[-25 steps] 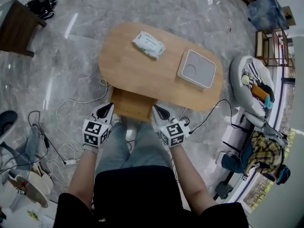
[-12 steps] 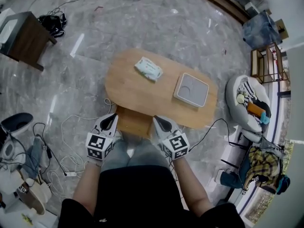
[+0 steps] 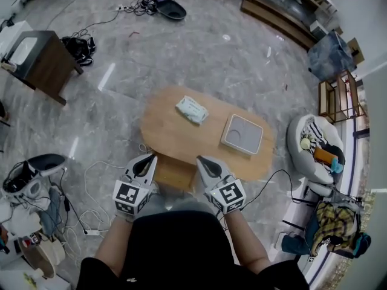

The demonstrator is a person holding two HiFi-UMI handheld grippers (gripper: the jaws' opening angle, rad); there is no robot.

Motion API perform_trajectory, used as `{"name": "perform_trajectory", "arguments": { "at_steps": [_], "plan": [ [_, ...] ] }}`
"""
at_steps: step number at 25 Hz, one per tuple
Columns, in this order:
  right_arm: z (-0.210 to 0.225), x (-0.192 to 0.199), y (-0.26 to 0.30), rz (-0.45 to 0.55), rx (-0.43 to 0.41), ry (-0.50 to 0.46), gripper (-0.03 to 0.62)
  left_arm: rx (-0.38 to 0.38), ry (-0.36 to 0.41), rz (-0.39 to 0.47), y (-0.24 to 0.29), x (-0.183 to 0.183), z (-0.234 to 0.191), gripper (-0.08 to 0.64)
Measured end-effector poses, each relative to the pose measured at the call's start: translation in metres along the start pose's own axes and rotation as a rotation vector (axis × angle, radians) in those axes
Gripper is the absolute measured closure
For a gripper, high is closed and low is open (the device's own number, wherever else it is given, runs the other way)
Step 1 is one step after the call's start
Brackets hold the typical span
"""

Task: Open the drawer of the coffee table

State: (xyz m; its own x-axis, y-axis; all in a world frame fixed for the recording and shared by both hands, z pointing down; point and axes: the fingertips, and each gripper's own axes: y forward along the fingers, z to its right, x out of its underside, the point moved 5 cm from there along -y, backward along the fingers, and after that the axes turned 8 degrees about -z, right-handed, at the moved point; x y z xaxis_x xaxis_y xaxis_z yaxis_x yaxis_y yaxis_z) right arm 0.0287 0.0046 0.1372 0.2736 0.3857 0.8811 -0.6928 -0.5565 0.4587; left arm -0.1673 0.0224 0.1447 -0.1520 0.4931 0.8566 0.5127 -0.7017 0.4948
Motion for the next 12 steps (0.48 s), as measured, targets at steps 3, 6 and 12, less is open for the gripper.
{"name": "perform_trajectory", "arguments": {
  "at_steps": [3,6,12],
  "plan": [
    [-0.006,-0.016,-0.007,0.026,-0.011,-0.017,0.594,-0.014,0.040,0.020,-0.010,-0.018,0.004,0.545],
    [-0.010,-0.028,-0.017,0.044,-0.024,-0.025,0.594,-0.030,0.109,0.036,-0.019,-0.030,0.013,0.543],
    [-0.016,-0.048,-0.026,0.073,-0.031,-0.040,0.594,-0.038,0.123,0.072,-0.033,-0.055,0.016,0.544]
  ]
}}
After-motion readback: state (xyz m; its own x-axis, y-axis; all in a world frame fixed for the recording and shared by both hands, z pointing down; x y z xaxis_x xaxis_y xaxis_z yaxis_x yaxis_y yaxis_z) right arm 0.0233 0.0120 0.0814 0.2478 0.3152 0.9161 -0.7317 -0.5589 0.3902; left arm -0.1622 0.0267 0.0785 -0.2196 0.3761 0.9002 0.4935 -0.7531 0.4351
